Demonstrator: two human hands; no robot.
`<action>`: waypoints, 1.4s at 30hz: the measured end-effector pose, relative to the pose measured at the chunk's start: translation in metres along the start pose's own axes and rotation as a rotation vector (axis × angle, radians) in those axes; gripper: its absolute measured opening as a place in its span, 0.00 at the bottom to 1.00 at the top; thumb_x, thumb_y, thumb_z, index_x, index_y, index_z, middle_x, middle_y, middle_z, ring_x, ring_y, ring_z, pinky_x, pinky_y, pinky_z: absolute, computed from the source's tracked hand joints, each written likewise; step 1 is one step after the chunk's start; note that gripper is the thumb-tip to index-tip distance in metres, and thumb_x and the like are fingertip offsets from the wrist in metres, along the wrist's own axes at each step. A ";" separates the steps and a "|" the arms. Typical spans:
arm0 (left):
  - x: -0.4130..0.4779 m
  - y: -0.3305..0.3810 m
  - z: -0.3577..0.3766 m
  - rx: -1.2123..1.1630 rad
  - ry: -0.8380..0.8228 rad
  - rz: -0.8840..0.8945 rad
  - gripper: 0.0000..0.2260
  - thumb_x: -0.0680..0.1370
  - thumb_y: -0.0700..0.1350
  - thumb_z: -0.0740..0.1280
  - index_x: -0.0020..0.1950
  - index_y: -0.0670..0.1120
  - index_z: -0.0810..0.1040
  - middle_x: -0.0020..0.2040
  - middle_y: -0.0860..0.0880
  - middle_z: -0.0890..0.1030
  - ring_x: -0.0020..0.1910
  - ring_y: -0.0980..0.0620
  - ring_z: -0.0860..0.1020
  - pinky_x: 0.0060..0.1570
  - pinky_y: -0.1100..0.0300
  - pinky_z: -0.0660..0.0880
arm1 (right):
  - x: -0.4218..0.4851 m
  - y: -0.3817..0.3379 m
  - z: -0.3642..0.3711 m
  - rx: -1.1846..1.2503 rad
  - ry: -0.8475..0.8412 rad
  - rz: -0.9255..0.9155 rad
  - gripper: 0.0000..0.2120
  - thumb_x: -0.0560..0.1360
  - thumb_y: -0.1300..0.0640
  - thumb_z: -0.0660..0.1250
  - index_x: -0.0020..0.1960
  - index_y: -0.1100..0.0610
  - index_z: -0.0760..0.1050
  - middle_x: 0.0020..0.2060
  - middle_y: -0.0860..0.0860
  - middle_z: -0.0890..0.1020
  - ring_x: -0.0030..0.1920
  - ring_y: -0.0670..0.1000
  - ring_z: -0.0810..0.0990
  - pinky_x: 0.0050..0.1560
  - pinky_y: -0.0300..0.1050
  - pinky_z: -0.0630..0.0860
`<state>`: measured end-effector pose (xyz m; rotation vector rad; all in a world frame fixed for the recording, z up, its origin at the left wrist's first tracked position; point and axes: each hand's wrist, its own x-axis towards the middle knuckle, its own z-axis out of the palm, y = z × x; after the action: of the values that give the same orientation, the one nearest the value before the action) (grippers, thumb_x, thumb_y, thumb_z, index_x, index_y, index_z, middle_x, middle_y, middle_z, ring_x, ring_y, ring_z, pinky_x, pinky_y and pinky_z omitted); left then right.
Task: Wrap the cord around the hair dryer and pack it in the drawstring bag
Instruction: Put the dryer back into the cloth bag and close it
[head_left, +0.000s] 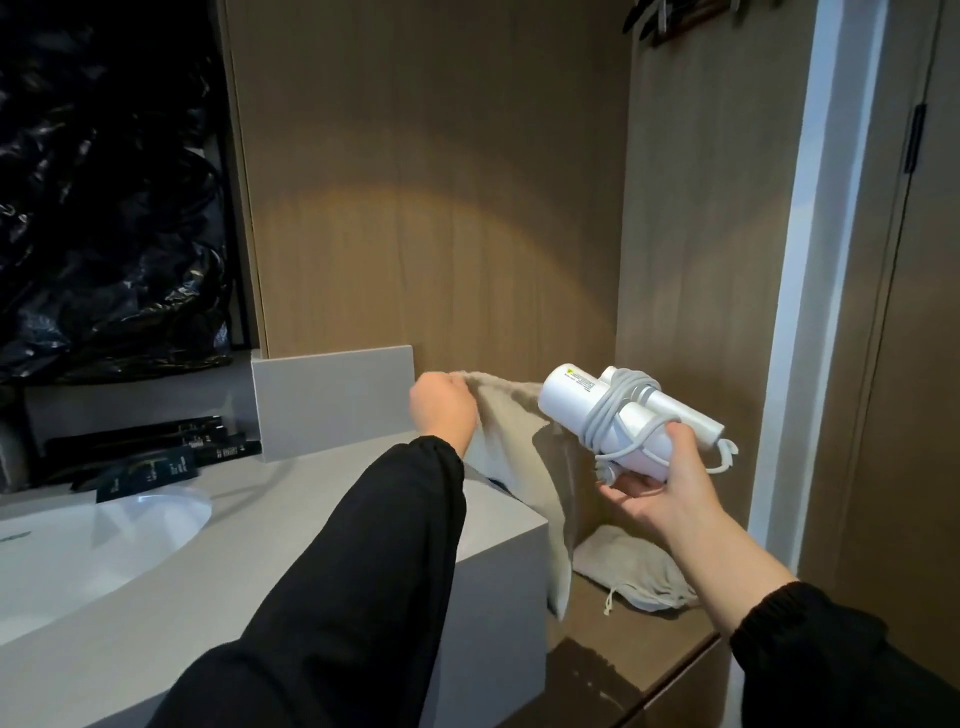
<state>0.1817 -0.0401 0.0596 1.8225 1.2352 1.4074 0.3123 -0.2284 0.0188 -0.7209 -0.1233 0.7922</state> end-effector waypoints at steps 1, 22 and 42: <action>0.004 0.005 -0.010 -0.113 0.113 0.022 0.13 0.80 0.40 0.58 0.44 0.33 0.78 0.44 0.38 0.79 0.45 0.40 0.77 0.39 0.57 0.67 | -0.001 -0.001 0.005 0.006 -0.015 -0.011 0.13 0.74 0.48 0.68 0.56 0.52 0.75 0.55 0.58 0.79 0.54 0.59 0.79 0.56 0.59 0.77; -0.066 -0.060 -0.096 1.411 -0.546 1.028 0.14 0.81 0.49 0.58 0.55 0.43 0.80 0.52 0.46 0.79 0.49 0.45 0.76 0.33 0.57 0.65 | -0.032 0.064 0.016 -0.173 -0.017 0.126 0.17 0.74 0.48 0.68 0.60 0.53 0.73 0.55 0.57 0.79 0.53 0.59 0.79 0.56 0.60 0.75; -0.062 -0.073 -0.078 1.334 -0.527 0.625 0.10 0.78 0.36 0.59 0.51 0.43 0.79 0.49 0.47 0.80 0.49 0.46 0.79 0.39 0.59 0.69 | -0.039 0.065 -0.001 -0.243 0.026 0.111 0.15 0.74 0.48 0.68 0.56 0.53 0.74 0.55 0.58 0.80 0.55 0.60 0.79 0.58 0.62 0.75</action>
<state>0.0809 -0.0720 -0.0045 3.3602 1.4570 0.0306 0.2461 -0.2246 -0.0169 -0.9740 -0.1585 0.8819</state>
